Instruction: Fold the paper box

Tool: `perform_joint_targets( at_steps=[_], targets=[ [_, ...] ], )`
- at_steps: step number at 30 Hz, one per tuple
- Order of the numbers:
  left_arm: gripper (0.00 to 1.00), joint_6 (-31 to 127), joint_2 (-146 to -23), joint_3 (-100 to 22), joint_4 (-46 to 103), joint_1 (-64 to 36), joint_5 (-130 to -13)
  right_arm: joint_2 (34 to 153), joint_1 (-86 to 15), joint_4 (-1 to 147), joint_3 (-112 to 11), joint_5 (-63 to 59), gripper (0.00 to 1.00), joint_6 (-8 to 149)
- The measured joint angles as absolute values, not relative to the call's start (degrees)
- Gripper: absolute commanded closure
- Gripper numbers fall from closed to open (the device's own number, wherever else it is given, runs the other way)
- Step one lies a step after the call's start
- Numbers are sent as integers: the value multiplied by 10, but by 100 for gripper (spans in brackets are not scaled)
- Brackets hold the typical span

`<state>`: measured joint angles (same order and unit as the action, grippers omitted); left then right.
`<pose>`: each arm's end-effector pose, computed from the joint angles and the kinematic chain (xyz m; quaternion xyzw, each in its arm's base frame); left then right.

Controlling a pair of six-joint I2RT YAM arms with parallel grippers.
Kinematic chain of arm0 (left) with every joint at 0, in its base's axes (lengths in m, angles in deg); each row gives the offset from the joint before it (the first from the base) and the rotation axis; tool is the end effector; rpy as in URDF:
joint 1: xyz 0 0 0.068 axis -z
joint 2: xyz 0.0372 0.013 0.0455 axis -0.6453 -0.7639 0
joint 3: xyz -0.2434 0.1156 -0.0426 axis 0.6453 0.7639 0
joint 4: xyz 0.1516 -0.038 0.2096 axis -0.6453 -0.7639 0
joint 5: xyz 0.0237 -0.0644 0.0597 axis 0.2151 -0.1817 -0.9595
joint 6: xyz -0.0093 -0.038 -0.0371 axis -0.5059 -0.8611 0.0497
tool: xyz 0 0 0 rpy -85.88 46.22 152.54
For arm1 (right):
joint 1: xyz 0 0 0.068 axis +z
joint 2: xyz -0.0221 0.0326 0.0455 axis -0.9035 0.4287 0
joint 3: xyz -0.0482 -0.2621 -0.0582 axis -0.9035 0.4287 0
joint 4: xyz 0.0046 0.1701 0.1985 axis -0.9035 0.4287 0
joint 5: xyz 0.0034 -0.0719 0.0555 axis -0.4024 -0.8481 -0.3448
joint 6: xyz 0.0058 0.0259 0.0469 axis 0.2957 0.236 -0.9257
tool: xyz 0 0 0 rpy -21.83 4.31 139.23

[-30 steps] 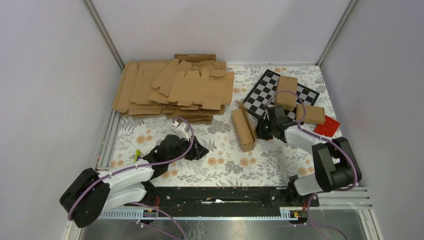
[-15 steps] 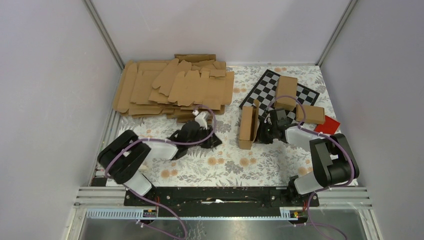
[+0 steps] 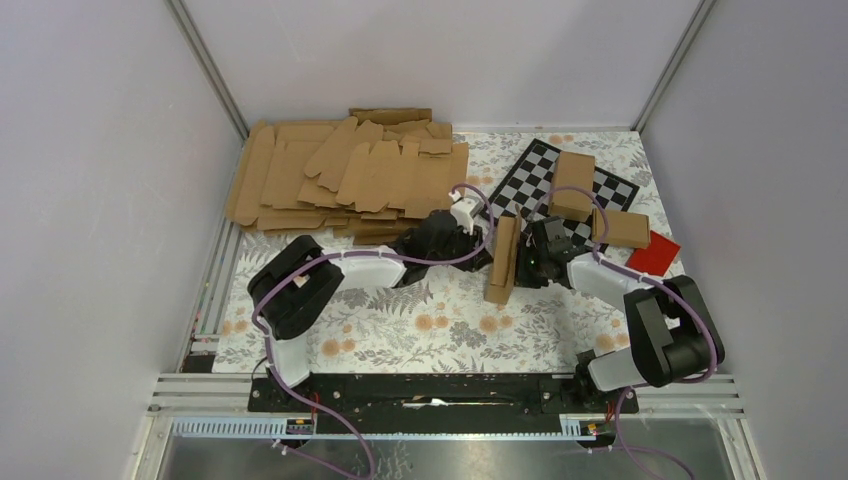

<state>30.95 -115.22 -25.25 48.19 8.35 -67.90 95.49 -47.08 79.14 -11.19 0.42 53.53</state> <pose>0.2597 -0.3050 0.1804 0.1984 0.8189 -0.4008 0.3596 0.2507 0.0856 0.1528 0.0228 0.9456 0.1876 0.2649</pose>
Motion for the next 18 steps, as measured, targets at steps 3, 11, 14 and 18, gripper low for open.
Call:
perform_joint_targets(
  at_steps=[3, 11, 14, 18],
  targets=[
    [71, 331, -1152, -254, 458, 94, -692, 949, -441, 807, -115, -23, 86, 537],
    [71, 343, -1075, -179, 408, 100, -702, 936, -382, 826, -123, -6, 79, 535],
    [71, 333, -1006, -124, 407, 110, -698, 909, -372, 824, -121, 22, 73, 533],
    [69, 314, -940, -73, 414, 118, -692, 856, -371, 821, -105, 32, 66, 534]
  ],
)
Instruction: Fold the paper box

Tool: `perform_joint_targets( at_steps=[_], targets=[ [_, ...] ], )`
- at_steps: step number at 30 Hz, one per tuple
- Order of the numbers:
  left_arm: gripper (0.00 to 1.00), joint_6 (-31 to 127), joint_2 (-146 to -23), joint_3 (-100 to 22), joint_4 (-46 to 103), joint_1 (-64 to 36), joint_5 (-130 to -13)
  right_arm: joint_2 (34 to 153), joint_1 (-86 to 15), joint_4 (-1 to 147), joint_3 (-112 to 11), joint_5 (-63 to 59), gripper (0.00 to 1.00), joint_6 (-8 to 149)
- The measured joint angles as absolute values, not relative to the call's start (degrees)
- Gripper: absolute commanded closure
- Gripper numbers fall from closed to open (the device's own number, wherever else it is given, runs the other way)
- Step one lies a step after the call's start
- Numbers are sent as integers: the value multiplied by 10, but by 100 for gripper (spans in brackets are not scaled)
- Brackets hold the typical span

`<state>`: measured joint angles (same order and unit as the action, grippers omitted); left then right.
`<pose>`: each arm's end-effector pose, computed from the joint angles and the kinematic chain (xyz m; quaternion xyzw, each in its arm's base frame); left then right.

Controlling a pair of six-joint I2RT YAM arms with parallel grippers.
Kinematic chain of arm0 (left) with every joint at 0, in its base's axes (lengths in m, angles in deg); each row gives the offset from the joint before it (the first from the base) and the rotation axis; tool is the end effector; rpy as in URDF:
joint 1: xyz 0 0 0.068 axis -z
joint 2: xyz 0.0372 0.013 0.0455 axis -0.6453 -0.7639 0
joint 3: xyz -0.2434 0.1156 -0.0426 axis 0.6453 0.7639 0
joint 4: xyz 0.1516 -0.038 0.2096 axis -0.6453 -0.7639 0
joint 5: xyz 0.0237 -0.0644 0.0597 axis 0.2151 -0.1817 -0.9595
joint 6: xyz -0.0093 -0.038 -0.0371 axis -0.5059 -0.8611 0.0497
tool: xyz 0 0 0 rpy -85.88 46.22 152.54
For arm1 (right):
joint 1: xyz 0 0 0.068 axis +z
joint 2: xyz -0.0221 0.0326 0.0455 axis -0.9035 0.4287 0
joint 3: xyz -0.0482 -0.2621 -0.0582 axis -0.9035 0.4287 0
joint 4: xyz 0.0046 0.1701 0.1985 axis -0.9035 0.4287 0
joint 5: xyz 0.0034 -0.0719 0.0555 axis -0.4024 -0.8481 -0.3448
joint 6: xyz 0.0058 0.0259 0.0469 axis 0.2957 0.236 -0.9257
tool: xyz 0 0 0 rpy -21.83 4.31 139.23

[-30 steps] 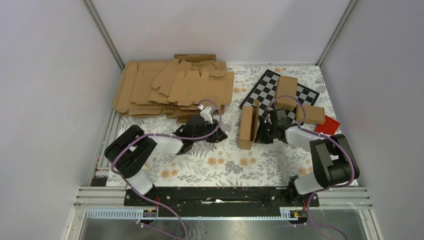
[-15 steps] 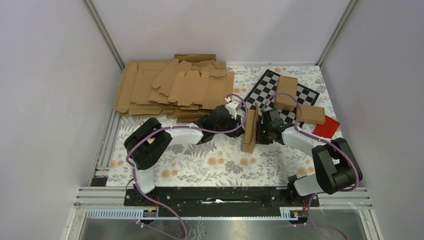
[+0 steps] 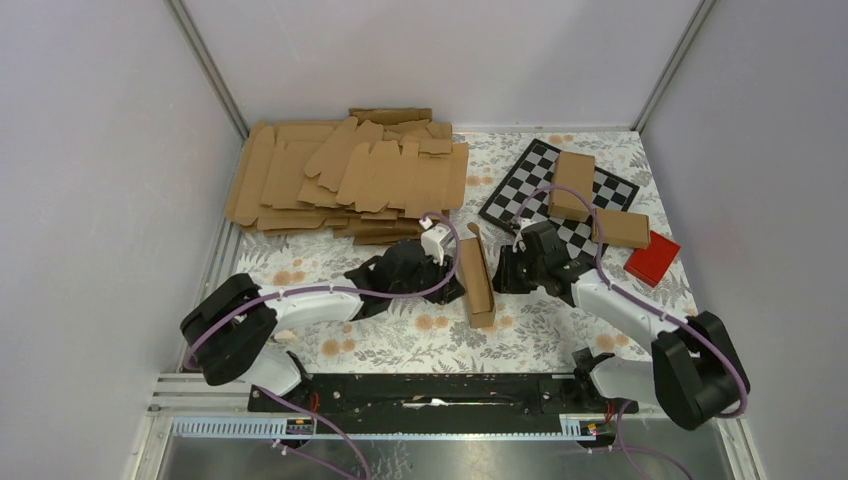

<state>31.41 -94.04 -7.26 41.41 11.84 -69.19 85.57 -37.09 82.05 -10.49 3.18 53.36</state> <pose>0.1846 -0.2471 0.1952 0.2217 0.8302 -0.3873 0.3341 0.2165 0.1216 0.1869 -0.0708 0.9227 0.2509 0.2840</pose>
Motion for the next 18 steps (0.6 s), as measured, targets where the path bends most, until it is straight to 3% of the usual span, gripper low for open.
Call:
perform_joint_targets(
  at_steps=[5, 8, 14, 18],
  targets=[
    [69, 296, -929, -47, 425, 107, -687, 806, -371, 830, -97, 30, 63, 540],
    [61, 276, -928, -29, 446, 85, -673, 795, -371, 851, -103, 23, 59, 544],
    [44, 238, -911, -2, 478, 56, -656, 760, -371, 904, -145, 19, 27, 545],
    [42, 227, -895, -2, 503, 53, -651, 726, -371, 911, -172, 21, 18, 546]
  ],
)
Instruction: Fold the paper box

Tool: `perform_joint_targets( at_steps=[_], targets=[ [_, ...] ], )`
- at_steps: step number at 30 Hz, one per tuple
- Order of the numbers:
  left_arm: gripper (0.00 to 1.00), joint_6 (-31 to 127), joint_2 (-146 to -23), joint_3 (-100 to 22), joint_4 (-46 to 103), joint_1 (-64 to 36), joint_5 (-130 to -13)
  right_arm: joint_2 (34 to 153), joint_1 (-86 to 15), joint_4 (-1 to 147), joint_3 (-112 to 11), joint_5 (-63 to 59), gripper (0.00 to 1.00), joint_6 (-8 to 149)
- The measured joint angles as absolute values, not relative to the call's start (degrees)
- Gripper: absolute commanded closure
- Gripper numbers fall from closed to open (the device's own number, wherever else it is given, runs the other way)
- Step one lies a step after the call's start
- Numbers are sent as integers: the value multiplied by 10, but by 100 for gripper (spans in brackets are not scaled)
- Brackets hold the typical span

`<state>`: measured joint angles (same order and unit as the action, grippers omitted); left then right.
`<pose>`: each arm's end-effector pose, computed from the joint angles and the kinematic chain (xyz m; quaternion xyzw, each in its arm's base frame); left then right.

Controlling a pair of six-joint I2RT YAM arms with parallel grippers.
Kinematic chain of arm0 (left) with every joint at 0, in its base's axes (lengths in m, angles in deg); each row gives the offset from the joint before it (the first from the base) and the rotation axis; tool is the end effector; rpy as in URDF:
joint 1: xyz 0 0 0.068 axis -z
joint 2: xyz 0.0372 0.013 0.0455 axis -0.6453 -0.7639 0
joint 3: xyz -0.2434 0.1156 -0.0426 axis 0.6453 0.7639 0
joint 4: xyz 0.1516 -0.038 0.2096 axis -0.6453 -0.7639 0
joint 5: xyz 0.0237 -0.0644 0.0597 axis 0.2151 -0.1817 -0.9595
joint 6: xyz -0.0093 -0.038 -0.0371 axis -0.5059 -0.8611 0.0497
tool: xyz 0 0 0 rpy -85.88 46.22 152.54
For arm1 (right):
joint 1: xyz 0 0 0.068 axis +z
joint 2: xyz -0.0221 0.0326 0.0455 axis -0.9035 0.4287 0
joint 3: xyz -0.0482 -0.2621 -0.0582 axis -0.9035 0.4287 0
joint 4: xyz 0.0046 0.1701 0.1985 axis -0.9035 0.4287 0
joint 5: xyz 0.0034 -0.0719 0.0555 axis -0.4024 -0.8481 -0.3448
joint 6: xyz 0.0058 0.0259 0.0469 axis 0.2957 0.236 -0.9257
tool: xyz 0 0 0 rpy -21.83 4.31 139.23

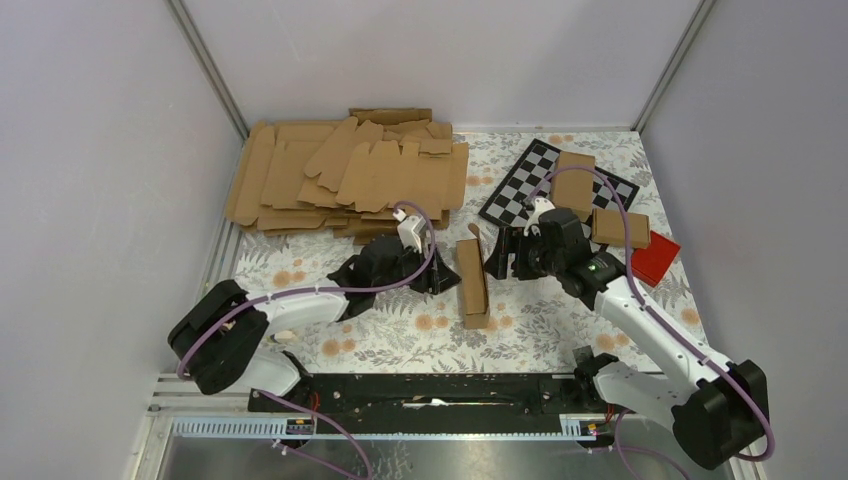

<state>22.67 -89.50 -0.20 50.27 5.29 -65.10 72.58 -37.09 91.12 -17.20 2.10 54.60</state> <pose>0.1945 -0.2106 0.1941 0.1309 0.8181 -0.4431 0.3424 0.1979 0.1112 0.2619 -0.0843 0.8849 0.2721 0.3686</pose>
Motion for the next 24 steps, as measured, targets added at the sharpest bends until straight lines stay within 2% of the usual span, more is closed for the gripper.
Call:
perform_joint_targets(
  at_steps=[4, 12, 24],
  targets=[
    [46, 224, -903, -14, 512, 49, -648, 725, -371, 914, -188, 32, 16, 544],
    [55, 225, -979, -65, 514, 40, -632, 747, -371, 934, -191, 52, 19, 539],
    [58, 221, -1013, -80, 523, 40, -616, 768, -351, 936, -191, 86, 14, 538]
  ],
)
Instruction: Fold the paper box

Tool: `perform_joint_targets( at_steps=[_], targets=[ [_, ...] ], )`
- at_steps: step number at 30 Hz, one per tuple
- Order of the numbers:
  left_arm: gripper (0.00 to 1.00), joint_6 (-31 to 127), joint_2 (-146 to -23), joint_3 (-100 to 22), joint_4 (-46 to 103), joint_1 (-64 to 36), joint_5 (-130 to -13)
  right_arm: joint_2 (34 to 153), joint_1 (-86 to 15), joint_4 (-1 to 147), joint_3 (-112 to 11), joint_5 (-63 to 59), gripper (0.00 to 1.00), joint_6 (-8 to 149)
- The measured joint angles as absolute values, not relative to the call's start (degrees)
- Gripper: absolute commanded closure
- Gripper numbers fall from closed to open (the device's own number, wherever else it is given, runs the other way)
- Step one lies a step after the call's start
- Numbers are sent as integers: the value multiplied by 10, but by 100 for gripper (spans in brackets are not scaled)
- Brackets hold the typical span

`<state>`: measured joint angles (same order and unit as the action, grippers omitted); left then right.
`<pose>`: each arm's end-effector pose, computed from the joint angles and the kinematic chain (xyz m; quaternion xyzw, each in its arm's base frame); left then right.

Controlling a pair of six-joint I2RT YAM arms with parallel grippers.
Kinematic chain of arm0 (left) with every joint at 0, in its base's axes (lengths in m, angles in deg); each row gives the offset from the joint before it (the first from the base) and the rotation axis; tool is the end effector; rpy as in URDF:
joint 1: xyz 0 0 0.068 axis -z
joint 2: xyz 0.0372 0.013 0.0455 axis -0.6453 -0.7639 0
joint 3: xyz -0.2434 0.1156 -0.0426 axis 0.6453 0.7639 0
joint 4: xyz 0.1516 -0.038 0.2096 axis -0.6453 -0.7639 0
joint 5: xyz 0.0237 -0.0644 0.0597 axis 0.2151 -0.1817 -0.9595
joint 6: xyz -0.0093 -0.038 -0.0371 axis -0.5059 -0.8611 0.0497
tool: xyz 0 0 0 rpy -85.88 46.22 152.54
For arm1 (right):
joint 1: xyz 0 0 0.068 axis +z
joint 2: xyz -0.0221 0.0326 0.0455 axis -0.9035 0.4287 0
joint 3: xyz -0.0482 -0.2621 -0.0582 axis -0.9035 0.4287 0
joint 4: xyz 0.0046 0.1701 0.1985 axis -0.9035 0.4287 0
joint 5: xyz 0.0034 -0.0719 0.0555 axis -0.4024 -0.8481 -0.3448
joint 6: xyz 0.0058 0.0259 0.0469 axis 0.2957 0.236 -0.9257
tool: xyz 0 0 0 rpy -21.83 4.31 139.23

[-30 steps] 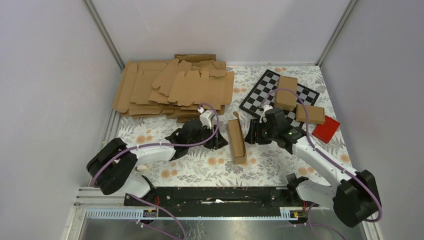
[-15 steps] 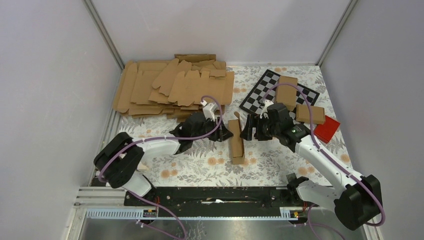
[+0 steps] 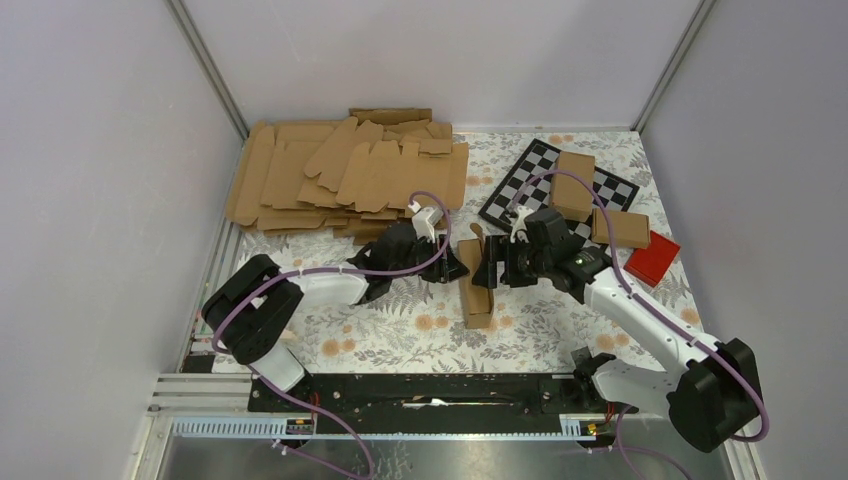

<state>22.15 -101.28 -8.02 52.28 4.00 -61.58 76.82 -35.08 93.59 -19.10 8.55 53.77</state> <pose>0.2278 -0.2369 0.1804 0.1328 0.8247 -0.4502 0.3154 0.2006 0.1263 0.2544 -0.1133 0.8943 0.3102 0.3018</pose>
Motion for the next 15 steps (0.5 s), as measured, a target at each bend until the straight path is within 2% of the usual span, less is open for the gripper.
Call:
perform_joint_targets(
  at_steps=[7, 15],
  targets=[
    [58, 215, -1012, -80, 522, 43, -616, 776, -282, 951, -191, 33, 2, 519],
    [55, 214, -990, -80, 485, 61, -626, 801, -203, 1002, -215, -74, 2, 481]
  ],
)
